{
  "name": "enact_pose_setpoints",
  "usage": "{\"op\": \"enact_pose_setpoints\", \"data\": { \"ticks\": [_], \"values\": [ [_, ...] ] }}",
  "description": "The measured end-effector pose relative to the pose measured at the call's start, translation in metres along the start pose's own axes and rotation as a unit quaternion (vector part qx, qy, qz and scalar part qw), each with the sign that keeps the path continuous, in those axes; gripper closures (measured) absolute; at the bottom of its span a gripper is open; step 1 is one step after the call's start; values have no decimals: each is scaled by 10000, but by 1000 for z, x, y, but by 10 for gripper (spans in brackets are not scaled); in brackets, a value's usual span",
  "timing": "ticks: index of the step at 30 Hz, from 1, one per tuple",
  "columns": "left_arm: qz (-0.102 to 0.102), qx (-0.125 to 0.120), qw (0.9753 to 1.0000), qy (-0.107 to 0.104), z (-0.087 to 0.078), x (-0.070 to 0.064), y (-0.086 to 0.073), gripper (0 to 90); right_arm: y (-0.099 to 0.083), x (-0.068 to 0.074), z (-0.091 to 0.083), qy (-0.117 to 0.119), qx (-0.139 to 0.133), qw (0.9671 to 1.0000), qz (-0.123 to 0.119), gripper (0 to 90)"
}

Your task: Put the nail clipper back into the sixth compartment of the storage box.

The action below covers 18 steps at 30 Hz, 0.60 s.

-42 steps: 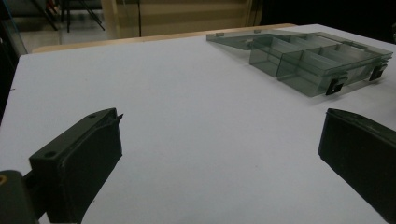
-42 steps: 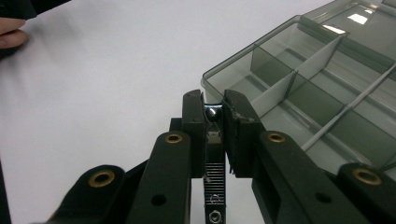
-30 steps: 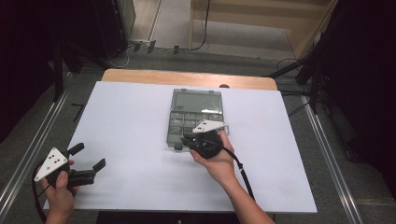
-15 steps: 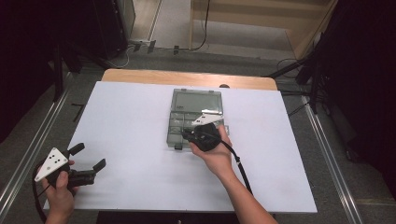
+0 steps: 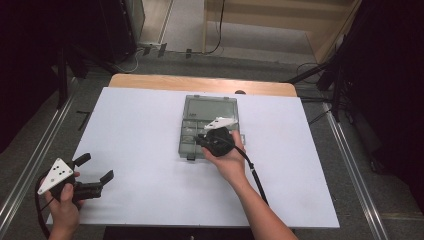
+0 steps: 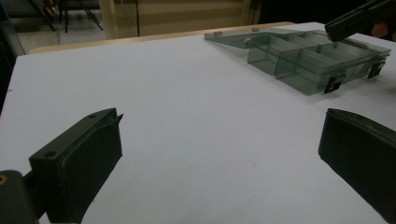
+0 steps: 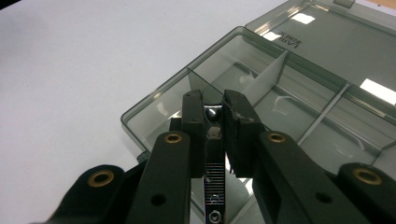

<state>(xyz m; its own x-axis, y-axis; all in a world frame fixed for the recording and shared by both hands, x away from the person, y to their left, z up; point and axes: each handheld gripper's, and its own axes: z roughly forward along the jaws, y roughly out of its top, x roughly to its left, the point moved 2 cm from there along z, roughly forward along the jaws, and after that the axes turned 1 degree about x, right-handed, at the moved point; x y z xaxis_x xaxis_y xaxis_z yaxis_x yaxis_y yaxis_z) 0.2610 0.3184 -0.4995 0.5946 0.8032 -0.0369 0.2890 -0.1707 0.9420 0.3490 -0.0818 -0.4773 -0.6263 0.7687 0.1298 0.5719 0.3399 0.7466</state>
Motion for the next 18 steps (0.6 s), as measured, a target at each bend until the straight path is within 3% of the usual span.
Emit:
{"op": "enact_pose_setpoints", "data": {
  "ticks": [10, 12, 13, 14, 17, 18],
  "values": [
    [10, -5, 10000, 27, 0, 0, 0, 0, -2, -7, 9, 47, -36, 10000, 64, 777],
    [16, -7, 10000, 26, 0, 0, 0, 0, -2, -7, 8, 33, -78, 9999, 71, 584],
    [16, -7, 10000, 26, 0, 0, 0, 0, -1, -8, 7, 106, -109, 9998, 85, 522],
    [16, -7, 10000, 26, 0, 0, 0, 0, -1, -8, 5, 172, -155, 9996, 132, 405],
    [16, -9, 10000, 25, 0, 0, 0, 0, -2, -9, 1, 70, -210, 9994, 259, 96],
    [14, -16, 10000, 28, -1, 0, 0, 0, -3, -10, -1, 94, -224, 9992, 309, 35]
  ]
}}
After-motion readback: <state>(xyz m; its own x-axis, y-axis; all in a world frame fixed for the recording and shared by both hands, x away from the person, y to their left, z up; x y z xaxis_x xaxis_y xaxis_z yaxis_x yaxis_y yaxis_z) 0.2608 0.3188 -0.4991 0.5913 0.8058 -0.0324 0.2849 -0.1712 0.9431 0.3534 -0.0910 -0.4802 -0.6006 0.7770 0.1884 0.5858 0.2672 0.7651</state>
